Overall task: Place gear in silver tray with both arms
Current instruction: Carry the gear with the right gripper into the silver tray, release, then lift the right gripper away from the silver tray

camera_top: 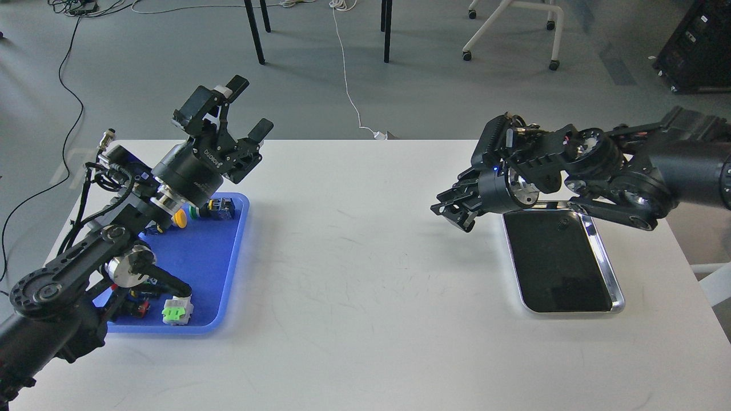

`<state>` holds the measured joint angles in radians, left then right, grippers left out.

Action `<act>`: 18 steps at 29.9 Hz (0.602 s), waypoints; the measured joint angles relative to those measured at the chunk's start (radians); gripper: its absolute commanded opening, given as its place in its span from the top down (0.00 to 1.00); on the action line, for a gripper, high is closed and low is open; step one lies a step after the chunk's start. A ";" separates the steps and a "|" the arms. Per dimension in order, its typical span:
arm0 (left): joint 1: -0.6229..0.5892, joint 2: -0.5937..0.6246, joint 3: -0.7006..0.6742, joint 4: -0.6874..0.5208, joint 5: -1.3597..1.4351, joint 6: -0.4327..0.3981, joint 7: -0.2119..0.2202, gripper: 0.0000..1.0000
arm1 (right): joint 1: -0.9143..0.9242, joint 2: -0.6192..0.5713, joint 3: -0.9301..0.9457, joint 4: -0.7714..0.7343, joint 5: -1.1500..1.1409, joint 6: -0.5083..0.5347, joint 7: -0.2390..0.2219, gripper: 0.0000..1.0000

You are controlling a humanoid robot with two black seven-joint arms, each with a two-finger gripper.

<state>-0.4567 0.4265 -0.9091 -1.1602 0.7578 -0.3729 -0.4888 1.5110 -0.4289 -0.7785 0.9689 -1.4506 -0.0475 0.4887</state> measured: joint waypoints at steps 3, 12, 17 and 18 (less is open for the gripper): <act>0.000 -0.001 0.001 0.000 0.000 0.000 0.000 0.02 | -0.036 -0.098 -0.001 0.007 -0.048 0.000 0.000 0.81; 0.001 -0.007 0.004 -0.006 0.000 0.000 0.000 0.02 | -0.194 -0.222 0.002 0.005 -0.063 -0.009 0.000 0.74; 0.001 -0.007 0.004 -0.017 0.000 0.001 0.000 0.02 | -0.231 -0.226 0.013 -0.003 -0.063 -0.030 0.000 0.28; 0.001 -0.007 0.004 -0.018 0.000 0.002 0.000 0.02 | -0.232 -0.226 0.017 -0.003 -0.063 -0.032 0.000 0.12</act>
<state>-0.4555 0.4200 -0.9050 -1.1777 0.7577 -0.3710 -0.4888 1.2791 -0.6548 -0.7613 0.9660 -1.5141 -0.0794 0.4888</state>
